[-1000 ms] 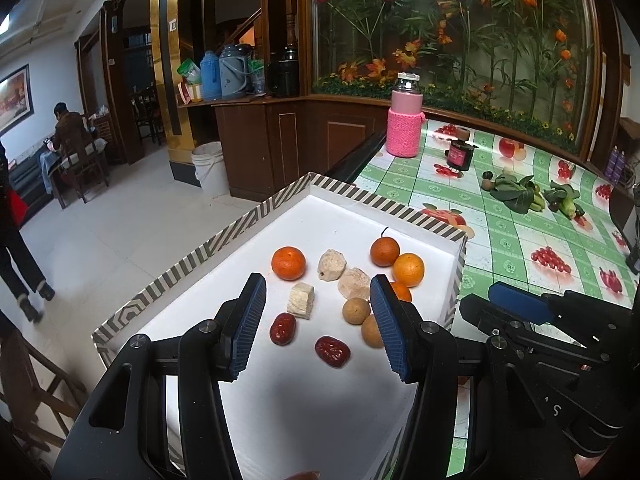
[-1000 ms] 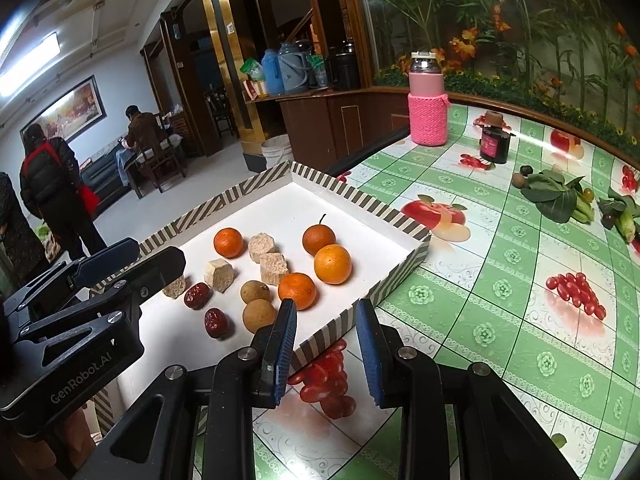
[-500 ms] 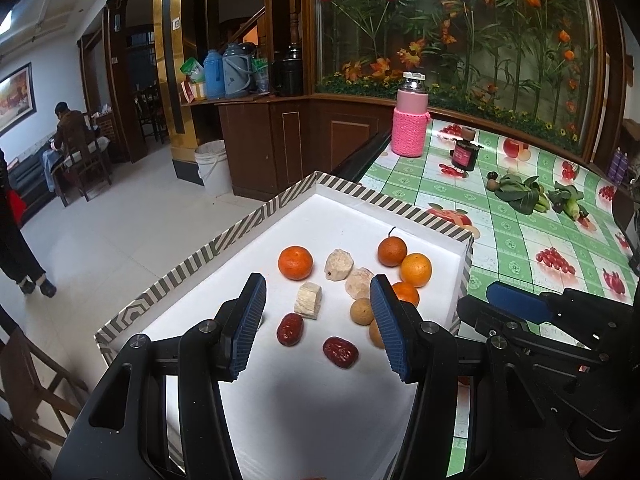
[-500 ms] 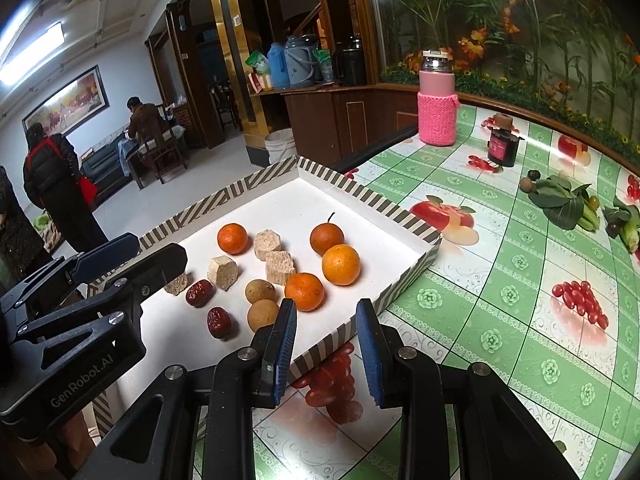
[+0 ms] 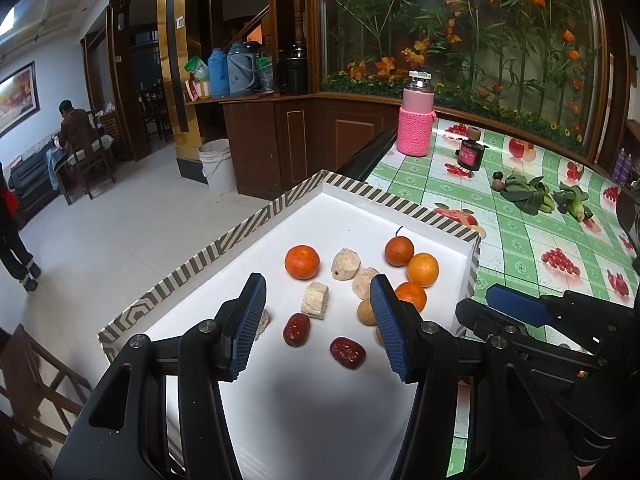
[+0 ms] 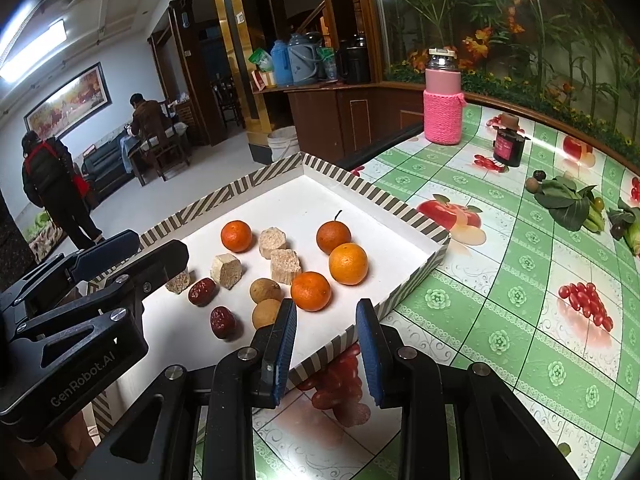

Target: Organize fruits

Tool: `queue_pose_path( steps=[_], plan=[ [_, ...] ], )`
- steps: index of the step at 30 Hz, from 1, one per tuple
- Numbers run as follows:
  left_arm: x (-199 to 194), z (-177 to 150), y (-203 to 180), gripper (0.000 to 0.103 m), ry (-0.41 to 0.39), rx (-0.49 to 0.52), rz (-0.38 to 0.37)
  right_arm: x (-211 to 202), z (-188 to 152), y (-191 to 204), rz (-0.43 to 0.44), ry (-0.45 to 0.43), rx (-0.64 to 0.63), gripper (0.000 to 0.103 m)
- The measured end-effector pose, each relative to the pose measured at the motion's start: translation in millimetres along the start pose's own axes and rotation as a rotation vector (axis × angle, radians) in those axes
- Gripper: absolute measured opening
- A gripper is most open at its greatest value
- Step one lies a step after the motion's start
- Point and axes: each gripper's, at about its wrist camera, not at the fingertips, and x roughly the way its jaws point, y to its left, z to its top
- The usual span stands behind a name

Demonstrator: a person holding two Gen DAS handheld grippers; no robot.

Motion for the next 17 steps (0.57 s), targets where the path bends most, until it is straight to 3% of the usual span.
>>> queue_pose_path(
  steps=[12, 17],
  plan=[
    [2, -2, -3, 0.054, 0.001, 0.014, 0.014, 4, -2, 1, 0.004, 0.013, 0.000, 0.030],
    [1, -2, -6, 0.054, 0.020, 0.001, -0.017, 1, -2, -10, -0.004, 0.007, 0.024, 0.030]
  ],
)
